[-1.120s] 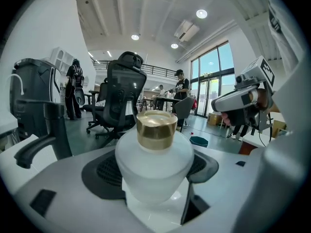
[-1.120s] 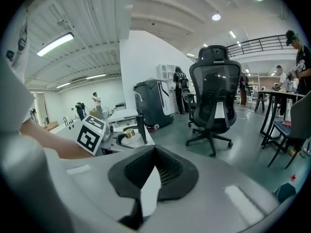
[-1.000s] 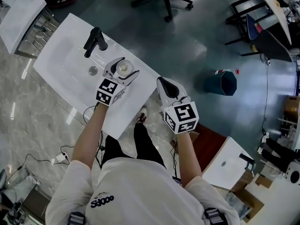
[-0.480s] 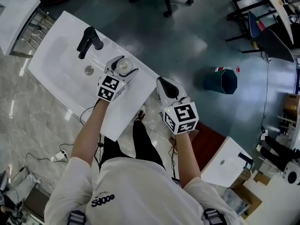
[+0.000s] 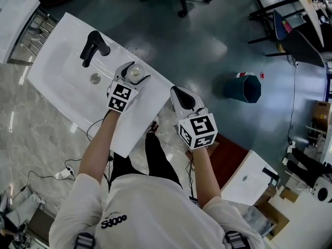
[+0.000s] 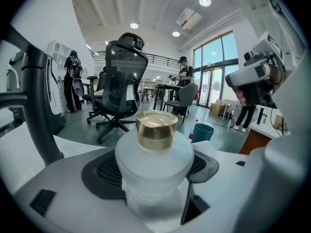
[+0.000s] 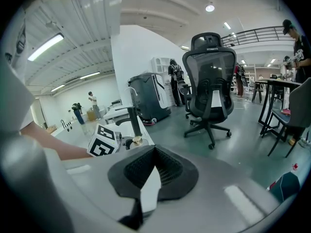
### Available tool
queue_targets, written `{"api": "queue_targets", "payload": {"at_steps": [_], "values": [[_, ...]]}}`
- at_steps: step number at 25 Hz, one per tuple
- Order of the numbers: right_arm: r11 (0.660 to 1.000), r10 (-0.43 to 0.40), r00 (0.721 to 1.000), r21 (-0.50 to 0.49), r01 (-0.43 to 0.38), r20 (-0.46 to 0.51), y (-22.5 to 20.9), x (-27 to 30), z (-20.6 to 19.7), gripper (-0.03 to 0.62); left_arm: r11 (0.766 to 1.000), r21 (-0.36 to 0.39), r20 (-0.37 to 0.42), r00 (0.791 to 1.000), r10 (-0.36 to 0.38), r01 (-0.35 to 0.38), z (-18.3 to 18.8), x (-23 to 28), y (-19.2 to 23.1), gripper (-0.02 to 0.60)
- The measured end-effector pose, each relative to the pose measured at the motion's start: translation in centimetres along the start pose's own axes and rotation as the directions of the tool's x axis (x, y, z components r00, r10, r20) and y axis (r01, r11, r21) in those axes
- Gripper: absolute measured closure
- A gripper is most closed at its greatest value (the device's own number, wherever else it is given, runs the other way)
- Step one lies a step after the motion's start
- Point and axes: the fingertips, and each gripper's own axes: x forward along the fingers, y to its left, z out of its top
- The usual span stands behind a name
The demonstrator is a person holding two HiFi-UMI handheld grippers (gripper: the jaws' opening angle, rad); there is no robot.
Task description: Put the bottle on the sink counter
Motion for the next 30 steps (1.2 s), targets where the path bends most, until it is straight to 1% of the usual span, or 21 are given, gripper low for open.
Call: {"api": "queue_targets", "payload": {"at_steps": [11,15,24,27,30], "values": [[1.000,0.003,1.000,0.005,-0.003,-0.010,-0.18,0.19,-0.33,0.585,1.000,0.007,-0.002,1.000,0.015,-0.015,-0.16,0.68,0.06,0.236],[1.000,0.005,1.000,0.009,-0.005,-0.013,-0.22,0.25,-0.34,0.585,0.999,0.022,0.013,1.000,0.023,-0.023,0.20,0.77,0.01,0.236],[1.000,0.027,1.000,0.005,-0.027,-0.008,0.22,0.41,0.23,0.585,0.999,0.048,0.022,1.000,-0.016,0.015,-0.01,0.86,-0.53,0.233],[1.000,0.026,1.000,0.010,-0.026,-0.010,-0.07,0.20,0.26,0.584,0.998,0.053,0.009,0.999,-0.031,0.030,-0.17,0.82,-0.82,0.213],[0.999,0.034,0.999,0.014,-0.034,-0.015,-0.34,0.14,0.25,0.585,0.998,0.049,-0.026,0.999,-0.024,0.026,-0.77,0.74,-0.70,0.184]]}}
